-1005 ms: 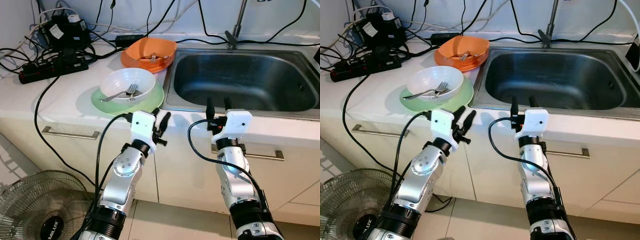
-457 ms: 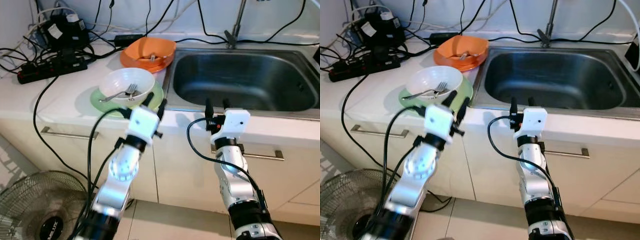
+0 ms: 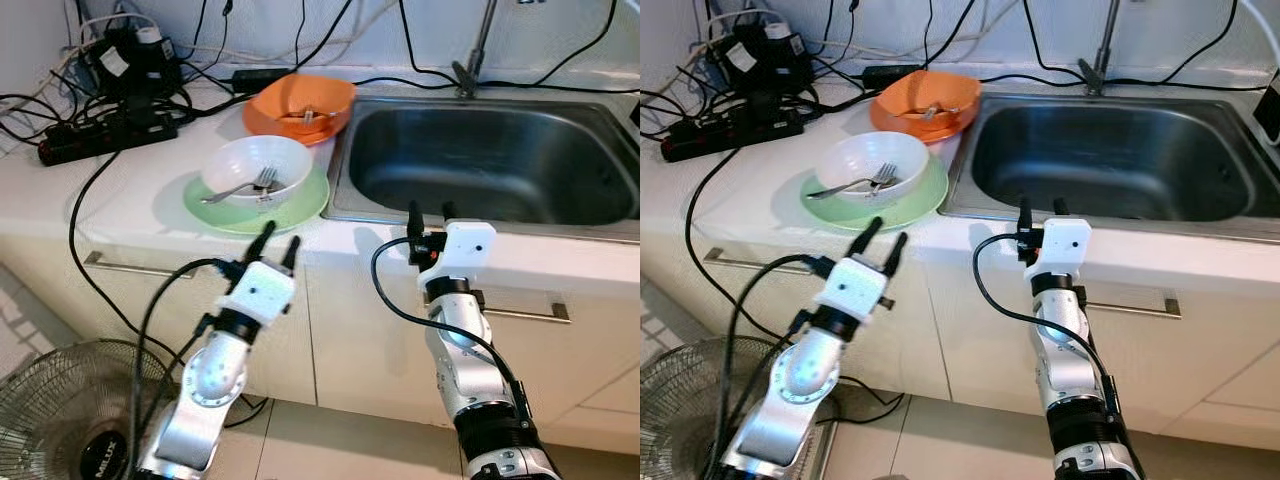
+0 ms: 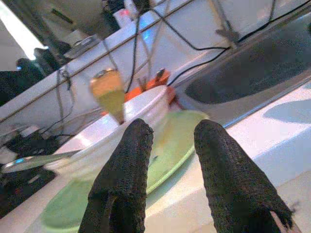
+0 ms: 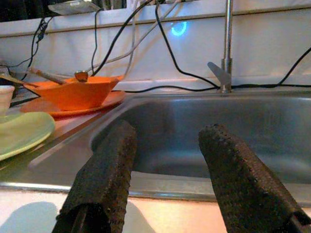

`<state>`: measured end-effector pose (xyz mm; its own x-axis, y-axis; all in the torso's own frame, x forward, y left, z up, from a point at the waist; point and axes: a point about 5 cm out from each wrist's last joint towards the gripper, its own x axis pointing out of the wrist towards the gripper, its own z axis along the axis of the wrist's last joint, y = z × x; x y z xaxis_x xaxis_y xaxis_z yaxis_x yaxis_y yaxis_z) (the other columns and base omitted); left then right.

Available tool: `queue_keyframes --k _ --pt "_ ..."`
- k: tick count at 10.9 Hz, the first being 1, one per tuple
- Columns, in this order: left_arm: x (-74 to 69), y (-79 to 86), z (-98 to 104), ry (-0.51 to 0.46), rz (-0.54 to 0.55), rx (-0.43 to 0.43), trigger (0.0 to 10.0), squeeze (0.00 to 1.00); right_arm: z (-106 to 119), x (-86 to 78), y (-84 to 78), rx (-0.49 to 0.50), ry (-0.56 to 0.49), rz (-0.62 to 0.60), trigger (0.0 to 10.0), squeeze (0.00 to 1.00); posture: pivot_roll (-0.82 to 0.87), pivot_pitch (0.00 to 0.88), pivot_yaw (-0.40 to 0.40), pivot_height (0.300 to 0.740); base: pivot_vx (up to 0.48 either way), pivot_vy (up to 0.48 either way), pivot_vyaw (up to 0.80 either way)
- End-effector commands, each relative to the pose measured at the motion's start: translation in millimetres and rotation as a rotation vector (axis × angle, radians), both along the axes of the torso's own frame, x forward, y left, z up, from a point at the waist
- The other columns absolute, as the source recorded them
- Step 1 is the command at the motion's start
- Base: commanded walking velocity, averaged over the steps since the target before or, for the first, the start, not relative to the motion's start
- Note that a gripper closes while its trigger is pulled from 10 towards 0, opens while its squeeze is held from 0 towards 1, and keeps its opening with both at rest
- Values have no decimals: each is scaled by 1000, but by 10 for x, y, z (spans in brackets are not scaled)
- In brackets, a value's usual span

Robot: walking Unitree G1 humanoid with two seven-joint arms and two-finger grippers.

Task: Kitchen organization

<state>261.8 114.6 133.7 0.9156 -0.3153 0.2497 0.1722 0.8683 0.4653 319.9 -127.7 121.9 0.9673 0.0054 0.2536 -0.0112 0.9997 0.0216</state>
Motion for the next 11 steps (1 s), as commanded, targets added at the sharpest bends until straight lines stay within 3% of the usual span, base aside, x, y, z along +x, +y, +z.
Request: queue_keyframes --k 1,5,11 --pt "-36 64 40 -23 58 -4 10000 0 1 8 28 -5 10 5 10000 0 91 0 65 740 0 0 0" --pt "17 149 158 -94 161 -19 10000 0 1 17 56 -4 13 16 10000 0 96 0 59 740 0 0 0" --pt "174 66 200 -108 143 -22 10000 0 3 21 55 -3 12 6 10000 0 82 0 67 740 0 0 0"
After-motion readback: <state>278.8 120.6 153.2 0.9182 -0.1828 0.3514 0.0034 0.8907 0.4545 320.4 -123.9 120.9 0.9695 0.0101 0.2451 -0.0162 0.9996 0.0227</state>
